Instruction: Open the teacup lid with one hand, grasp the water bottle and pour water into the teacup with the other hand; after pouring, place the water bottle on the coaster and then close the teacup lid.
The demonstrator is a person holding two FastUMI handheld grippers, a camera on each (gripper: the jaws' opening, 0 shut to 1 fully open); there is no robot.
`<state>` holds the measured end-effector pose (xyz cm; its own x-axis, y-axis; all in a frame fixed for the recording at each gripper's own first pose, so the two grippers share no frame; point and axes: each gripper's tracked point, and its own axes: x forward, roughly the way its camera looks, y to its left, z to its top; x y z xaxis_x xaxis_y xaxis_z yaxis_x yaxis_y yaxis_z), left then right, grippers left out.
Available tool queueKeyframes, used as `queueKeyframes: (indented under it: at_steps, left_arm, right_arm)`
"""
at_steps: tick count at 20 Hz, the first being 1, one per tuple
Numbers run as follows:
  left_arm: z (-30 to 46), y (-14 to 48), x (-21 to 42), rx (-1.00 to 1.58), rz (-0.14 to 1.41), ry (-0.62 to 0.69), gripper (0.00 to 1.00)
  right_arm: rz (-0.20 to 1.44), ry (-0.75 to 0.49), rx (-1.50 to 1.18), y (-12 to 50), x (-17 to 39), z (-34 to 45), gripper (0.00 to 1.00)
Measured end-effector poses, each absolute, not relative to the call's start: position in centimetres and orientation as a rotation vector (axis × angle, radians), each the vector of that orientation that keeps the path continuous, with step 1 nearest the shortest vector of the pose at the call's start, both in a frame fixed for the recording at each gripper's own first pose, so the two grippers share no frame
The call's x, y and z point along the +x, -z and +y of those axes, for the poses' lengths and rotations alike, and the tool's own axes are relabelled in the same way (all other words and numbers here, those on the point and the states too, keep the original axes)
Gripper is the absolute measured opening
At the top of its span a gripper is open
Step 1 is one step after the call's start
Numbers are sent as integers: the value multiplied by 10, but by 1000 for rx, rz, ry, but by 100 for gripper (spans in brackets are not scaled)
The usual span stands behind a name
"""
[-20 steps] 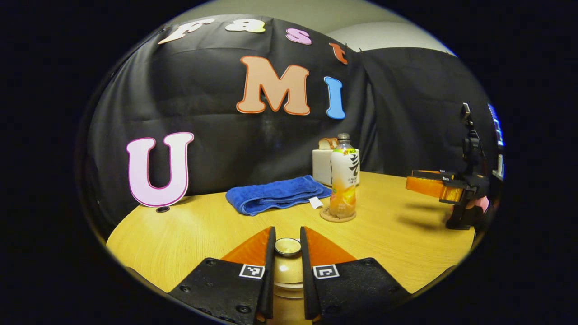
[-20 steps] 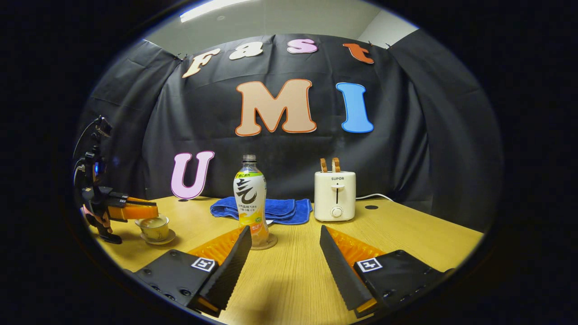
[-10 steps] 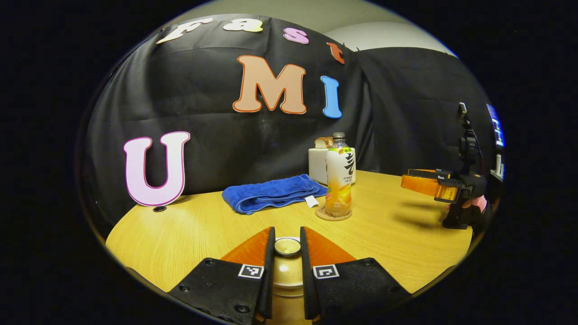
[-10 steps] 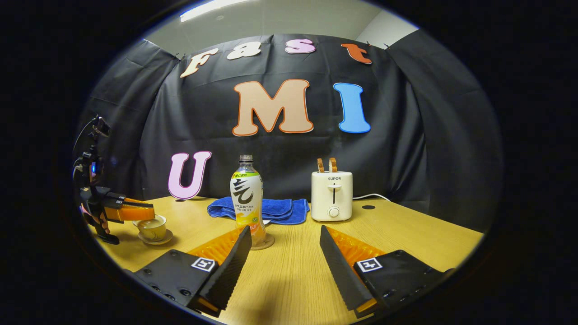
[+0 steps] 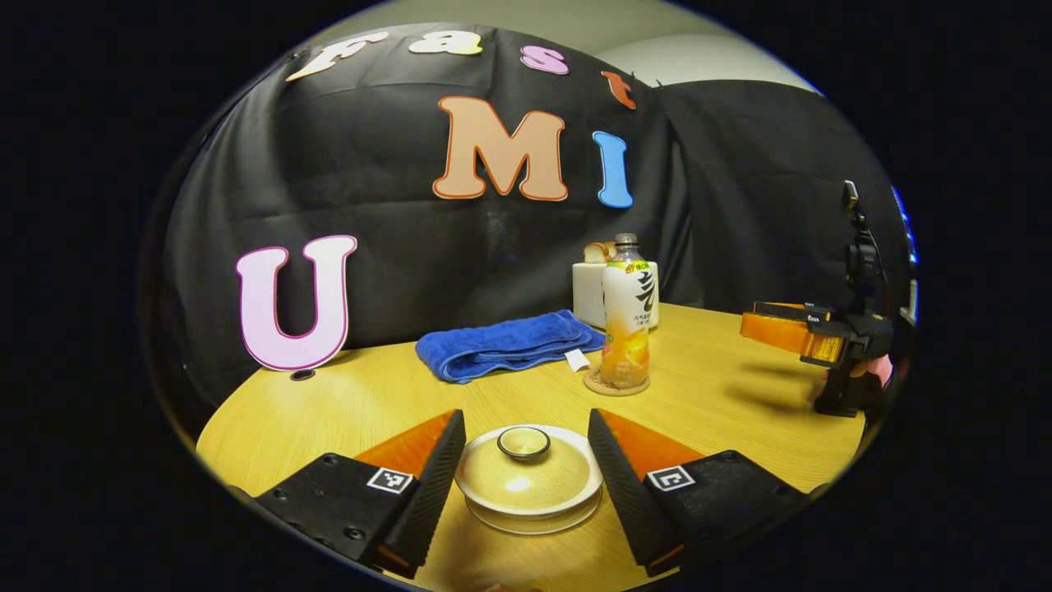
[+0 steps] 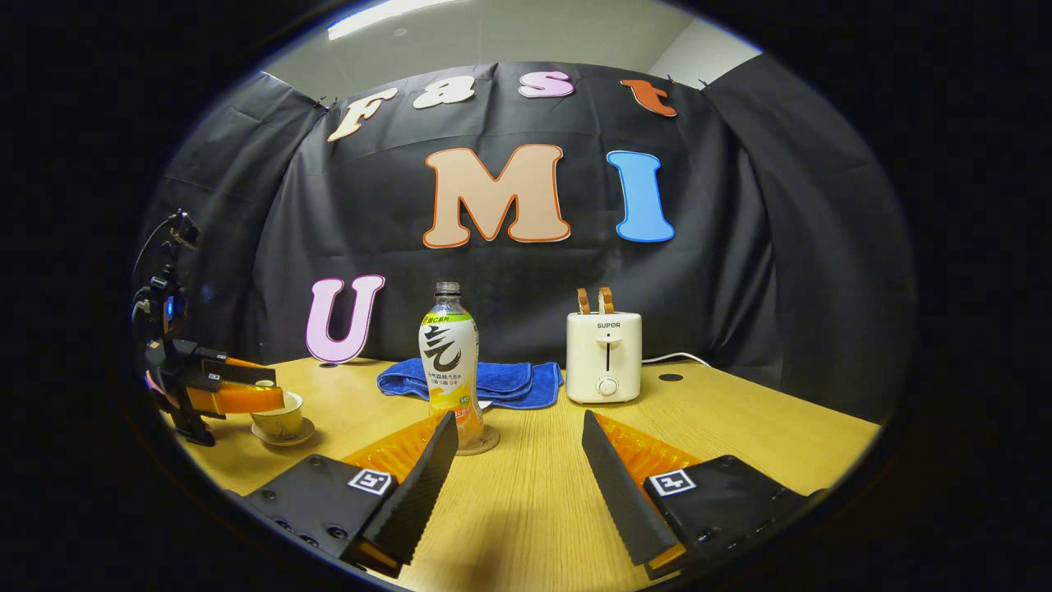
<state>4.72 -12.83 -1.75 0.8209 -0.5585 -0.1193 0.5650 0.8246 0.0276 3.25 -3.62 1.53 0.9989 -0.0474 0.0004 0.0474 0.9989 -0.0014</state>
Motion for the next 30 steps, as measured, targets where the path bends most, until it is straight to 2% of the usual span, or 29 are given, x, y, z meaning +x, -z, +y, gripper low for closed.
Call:
queueKeyframes:
  at_steps: [2,6,9,10,12,14,21,23,30]
  left_arm:
    - [-123,13,45,46,81,578,90]
    - [-107,4,41,-7,33,514,90]
    - [-93,0,35,-13,-2,448,91]
    - [-87,-1,33,-14,-1,430,91]
    - [-75,0,28,-13,0,380,93]
    - [-55,1,25,-11,-4,305,93]
    - [28,1,21,0,6,-98,94]
    - [35,1,17,3,2,-142,94]
    - [42,1,14,4,0,-191,94]
  right_arm:
    - [-1,48,-2,-15,32,-36,94]
    - [-1,48,-1,-14,33,-35,100]
    - [-1,49,-1,-14,33,-35,100]
    - [-1,49,-1,-14,33,-35,93]
    - [-1,55,-1,-14,33,-36,93]
    - [-2,60,-1,-13,33,-37,93]
    - [-3,79,-2,-13,33,-40,93]
    - [-3,80,-2,-13,33,-40,97]
    - [-5,86,-3,-13,33,-40,93]
